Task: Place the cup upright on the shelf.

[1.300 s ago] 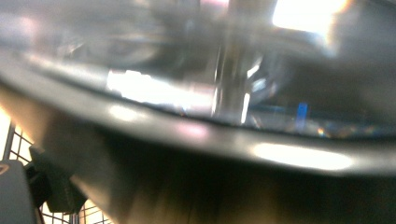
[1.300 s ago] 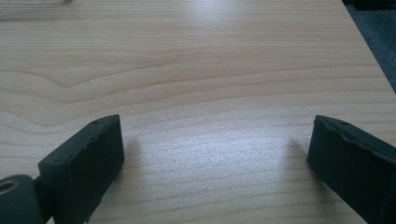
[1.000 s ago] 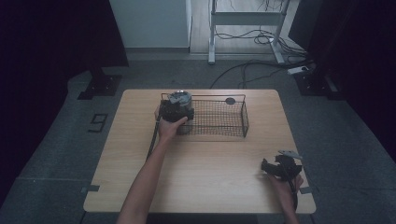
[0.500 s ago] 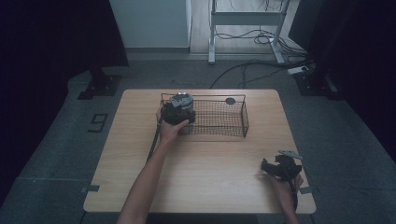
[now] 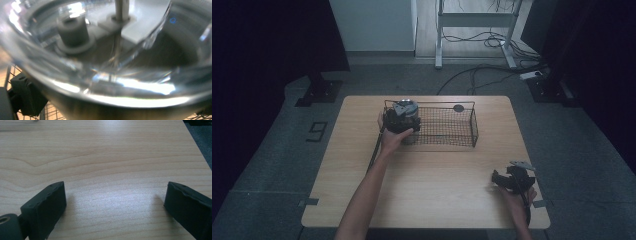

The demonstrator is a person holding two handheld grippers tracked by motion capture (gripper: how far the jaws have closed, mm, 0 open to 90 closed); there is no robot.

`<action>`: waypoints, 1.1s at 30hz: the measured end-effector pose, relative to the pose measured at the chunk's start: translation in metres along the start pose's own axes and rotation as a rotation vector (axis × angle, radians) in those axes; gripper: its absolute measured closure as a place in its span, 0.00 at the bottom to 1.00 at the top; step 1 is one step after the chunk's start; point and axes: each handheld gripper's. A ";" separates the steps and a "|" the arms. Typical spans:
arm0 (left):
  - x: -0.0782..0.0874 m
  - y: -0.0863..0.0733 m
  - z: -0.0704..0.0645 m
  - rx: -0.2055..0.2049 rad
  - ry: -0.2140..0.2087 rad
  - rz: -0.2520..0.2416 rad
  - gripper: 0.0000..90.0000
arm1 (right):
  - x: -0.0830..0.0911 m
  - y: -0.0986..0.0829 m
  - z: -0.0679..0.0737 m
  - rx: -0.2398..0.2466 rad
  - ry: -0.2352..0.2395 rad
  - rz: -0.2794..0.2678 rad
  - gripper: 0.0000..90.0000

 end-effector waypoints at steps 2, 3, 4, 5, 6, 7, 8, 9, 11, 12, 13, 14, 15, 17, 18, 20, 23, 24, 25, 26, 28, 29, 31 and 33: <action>0.003 0.003 0.001 0.003 -0.008 -0.009 0.02 | 0.000 0.000 0.000 0.000 0.000 0.000 0.04; 0.005 0.004 0.002 0.005 -0.013 -0.012 0.02 | 0.000 0.000 0.000 0.000 0.000 0.000 0.04; 0.005 0.004 0.002 0.005 -0.013 -0.012 0.02 | 0.000 0.000 0.000 0.000 0.000 0.000 0.04; 0.010 0.007 0.003 0.006 -0.018 -0.023 0.02 | 0.000 0.000 0.000 0.000 0.000 0.000 0.04; 0.011 0.008 0.003 0.010 -0.022 -0.025 0.02 | 0.000 0.000 0.000 0.000 0.000 0.000 0.04; 0.014 0.009 0.003 0.009 -0.027 -0.029 0.02 | 0.000 0.000 0.000 0.000 0.000 0.000 0.04; 0.016 0.010 0.003 0.008 -0.029 -0.030 0.02 | 0.000 0.000 0.000 0.000 0.000 0.000 0.04; 0.018 0.010 0.003 0.009 -0.031 -0.029 0.02 | 0.000 0.000 0.000 0.000 0.000 0.000 0.04; 0.023 0.011 0.003 0.013 -0.034 -0.028 0.02 | 0.000 0.000 0.000 0.000 0.000 0.000 0.04; 0.025 0.011 0.003 0.010 -0.034 -0.029 0.02 | 0.000 0.000 0.000 0.000 0.000 0.000 0.04; 0.027 0.011 0.003 0.009 -0.036 -0.031 0.02 | 0.000 0.000 0.000 0.000 0.000 0.000 0.04; 0.029 0.011 0.003 0.009 -0.040 -0.034 0.02 | 0.000 0.000 0.000 0.000 0.000 0.000 0.04; 0.032 0.011 0.003 0.007 -0.044 -0.039 0.02 | 0.000 0.000 0.000 0.000 0.000 0.000 0.04; 0.038 0.011 0.003 0.003 -0.050 -0.051 0.02 | 0.000 0.000 0.000 0.000 0.000 0.000 0.04; 0.039 0.011 0.003 0.002 -0.051 -0.054 0.02 | 0.000 0.000 0.000 0.000 0.000 0.000 0.04; 0.045 0.011 0.004 -0.002 -0.056 -0.064 0.02 | 0.000 0.000 0.000 0.000 0.000 0.000 0.04; 0.053 0.011 0.004 -0.009 -0.063 -0.072 0.01 | 0.000 0.000 0.000 0.000 0.000 0.000 0.04; 0.055 0.011 0.004 -0.013 -0.064 -0.072 0.01 | 0.000 0.000 0.000 0.000 0.000 0.000 0.04; 0.057 0.011 0.004 -0.018 -0.064 -0.071 0.01 | 0.000 0.000 0.000 0.000 0.000 0.000 0.04; 0.060 0.010 0.005 -0.021 -0.064 -0.068 0.01 | 0.000 0.000 0.000 0.000 0.000 0.000 0.04; 0.064 0.009 0.005 -0.026 -0.065 -0.063 0.01 | 0.000 0.000 0.000 0.000 -0.001 0.000 0.04; 0.066 0.008 0.005 -0.029 -0.066 -0.064 0.01 | 0.000 0.000 0.000 0.002 -0.001 -0.001 0.04; 0.070 0.007 0.005 -0.030 -0.069 -0.063 0.01 | 0.000 0.000 0.000 0.002 -0.001 -0.001 0.04; 0.074 0.005 0.006 -0.033 -0.073 -0.064 0.01 | 0.000 0.000 0.000 0.001 -0.001 -0.002 0.04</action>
Point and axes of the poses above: each handheld gripper's, and its own axes: x roughly backward along the jaws, y roughly out of its top, z roughly to its left, and after that the axes turned 6 degrees about x, right-handed
